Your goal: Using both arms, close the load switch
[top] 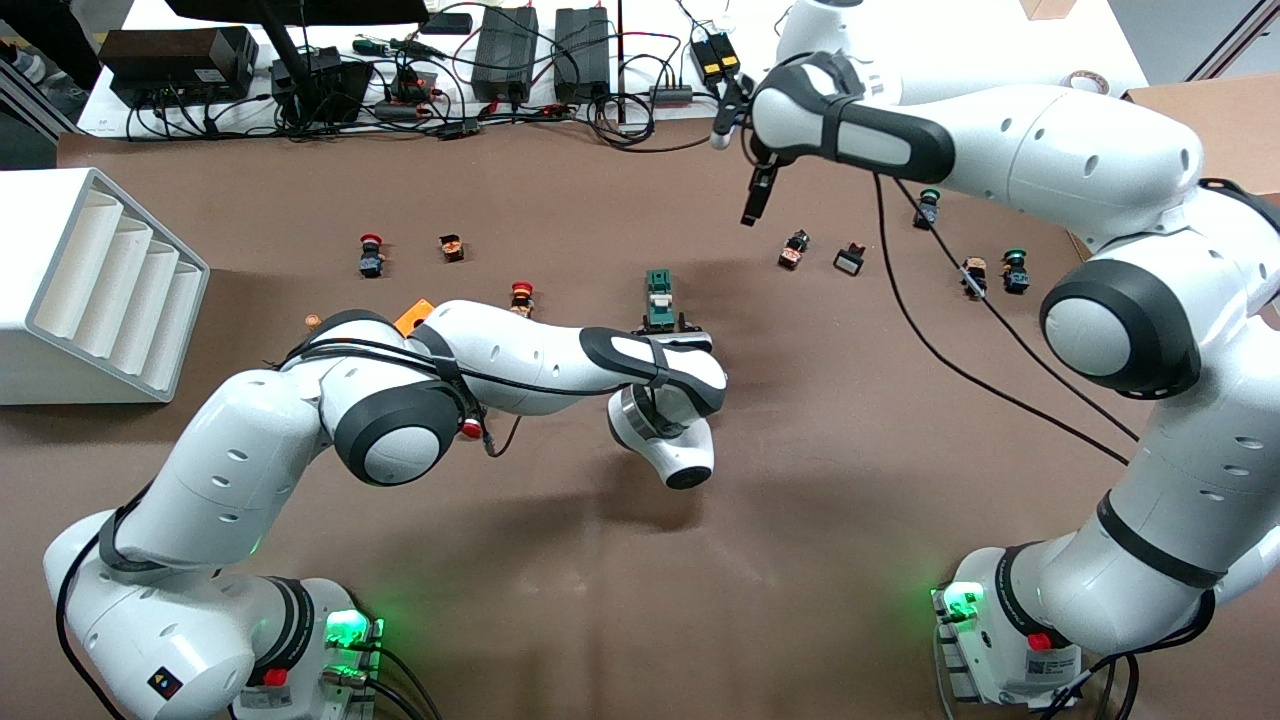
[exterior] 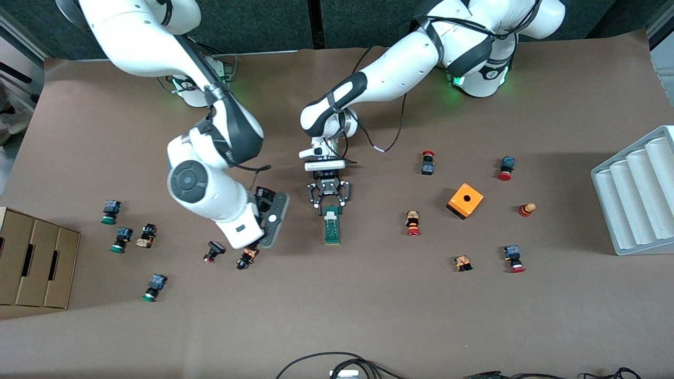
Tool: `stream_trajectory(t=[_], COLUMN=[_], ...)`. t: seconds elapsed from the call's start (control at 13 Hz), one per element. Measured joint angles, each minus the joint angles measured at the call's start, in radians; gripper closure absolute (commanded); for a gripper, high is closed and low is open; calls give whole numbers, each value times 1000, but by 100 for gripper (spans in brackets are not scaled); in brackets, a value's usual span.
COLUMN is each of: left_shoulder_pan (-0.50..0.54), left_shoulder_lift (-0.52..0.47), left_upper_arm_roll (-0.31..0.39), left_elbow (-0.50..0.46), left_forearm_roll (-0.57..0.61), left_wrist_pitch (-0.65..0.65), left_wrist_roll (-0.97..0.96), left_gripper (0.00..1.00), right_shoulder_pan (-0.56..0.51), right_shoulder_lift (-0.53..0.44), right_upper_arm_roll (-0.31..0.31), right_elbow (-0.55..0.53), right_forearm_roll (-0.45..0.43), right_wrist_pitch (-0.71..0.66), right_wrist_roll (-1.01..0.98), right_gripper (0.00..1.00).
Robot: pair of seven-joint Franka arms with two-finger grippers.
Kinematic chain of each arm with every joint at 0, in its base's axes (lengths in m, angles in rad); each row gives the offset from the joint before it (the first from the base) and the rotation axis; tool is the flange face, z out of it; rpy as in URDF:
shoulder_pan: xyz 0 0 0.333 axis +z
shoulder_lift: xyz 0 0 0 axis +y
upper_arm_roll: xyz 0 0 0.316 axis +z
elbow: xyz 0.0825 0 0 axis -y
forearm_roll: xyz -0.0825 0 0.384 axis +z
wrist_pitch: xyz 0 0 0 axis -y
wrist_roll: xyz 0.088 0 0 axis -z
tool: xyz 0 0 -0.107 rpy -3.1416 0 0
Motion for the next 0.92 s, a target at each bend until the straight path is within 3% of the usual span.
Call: stream_trajectory(t=[0.92], left_shoulder_pan=[-2], left_shoulder_lift=[0], left_upper_arm_roll=[1], left_elbow=[0], left_forearm_roll=[0], left_wrist_pitch=[-1], left_wrist_roll=[0], left_gripper=[32], right_shoulder_pan=[68], right_shoulder_lift=[160], right_upper_arm_roll=[0], right_elbow=[-1], right_forearm_roll=[0], right_wrist_pitch=[215], right_wrist_roll=[47], right_gripper=[0])
